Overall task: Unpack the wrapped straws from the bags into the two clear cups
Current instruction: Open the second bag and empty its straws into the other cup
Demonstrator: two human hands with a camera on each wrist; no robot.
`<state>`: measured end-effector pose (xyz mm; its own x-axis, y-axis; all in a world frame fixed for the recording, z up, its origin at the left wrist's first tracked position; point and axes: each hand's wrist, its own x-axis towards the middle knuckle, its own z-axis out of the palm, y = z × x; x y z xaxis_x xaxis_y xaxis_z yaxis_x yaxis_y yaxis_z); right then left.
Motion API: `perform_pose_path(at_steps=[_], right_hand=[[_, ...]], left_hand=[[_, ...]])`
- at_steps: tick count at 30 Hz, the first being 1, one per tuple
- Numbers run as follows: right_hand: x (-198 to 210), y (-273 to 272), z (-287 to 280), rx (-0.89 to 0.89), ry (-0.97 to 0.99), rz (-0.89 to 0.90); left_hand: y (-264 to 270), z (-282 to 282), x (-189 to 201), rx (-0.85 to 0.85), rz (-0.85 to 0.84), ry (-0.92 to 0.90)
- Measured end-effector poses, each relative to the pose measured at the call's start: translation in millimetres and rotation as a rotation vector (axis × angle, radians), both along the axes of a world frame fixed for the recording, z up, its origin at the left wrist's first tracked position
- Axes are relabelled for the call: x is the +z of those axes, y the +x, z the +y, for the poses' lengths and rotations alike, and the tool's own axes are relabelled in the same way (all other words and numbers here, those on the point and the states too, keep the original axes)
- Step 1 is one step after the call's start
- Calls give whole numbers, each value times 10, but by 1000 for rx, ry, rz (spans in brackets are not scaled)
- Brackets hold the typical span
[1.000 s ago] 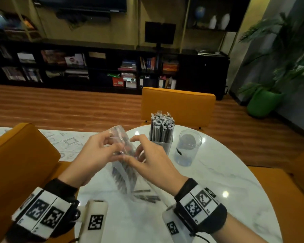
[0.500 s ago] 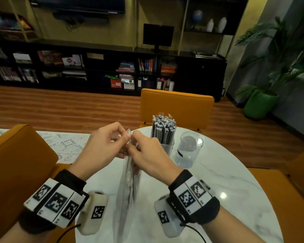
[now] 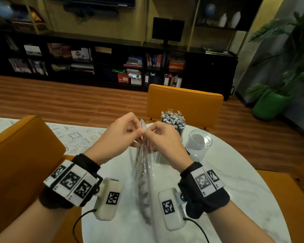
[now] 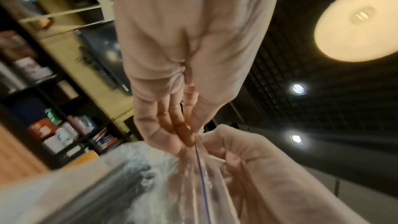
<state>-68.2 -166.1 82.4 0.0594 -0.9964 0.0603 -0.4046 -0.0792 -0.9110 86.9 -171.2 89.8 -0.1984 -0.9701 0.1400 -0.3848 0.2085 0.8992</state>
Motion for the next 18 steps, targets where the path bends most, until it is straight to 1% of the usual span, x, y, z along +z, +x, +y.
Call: perform_pose_path(at_steps=[1, 2, 5, 7, 9, 10, 12, 13, 15, 17, 18], right_hand=[[19, -7, 10, 3, -30, 6], [22, -9, 2, 6, -58, 32], [32, 39, 26, -38, -215, 206], [10, 78, 51, -78, -334, 339], [-9, 84, 78, -70, -372, 418], [-17, 53, 64, -71, -344, 384], [9, -63, 9, -105, -257, 249], [49, -122, -4, -117, -222, 192], [95, -180, -9, -94, -206, 156], [116, -121, 34, -79, -246, 149], [102, -75, 54, -81, -250, 140]], left_hand=[[-13, 13, -1, -7, 52, 31], [-40, 23, -14, 17, 23, -2], [-191, 58, -106, 159, -299, -294], [-212, 31, -116, 245, -361, -405], [-165, -19, -96, 276, -368, -450], [-137, -36, -103, 243, -395, -466], [-123, 27, -115, 156, -518, -531], [-132, 77, -125, 141, -573, -542], [-136, 114, -181, 199, -518, -463], [-174, 95, -220, 252, -452, -433], [-200, 72, -232, 261, -392, -422]])
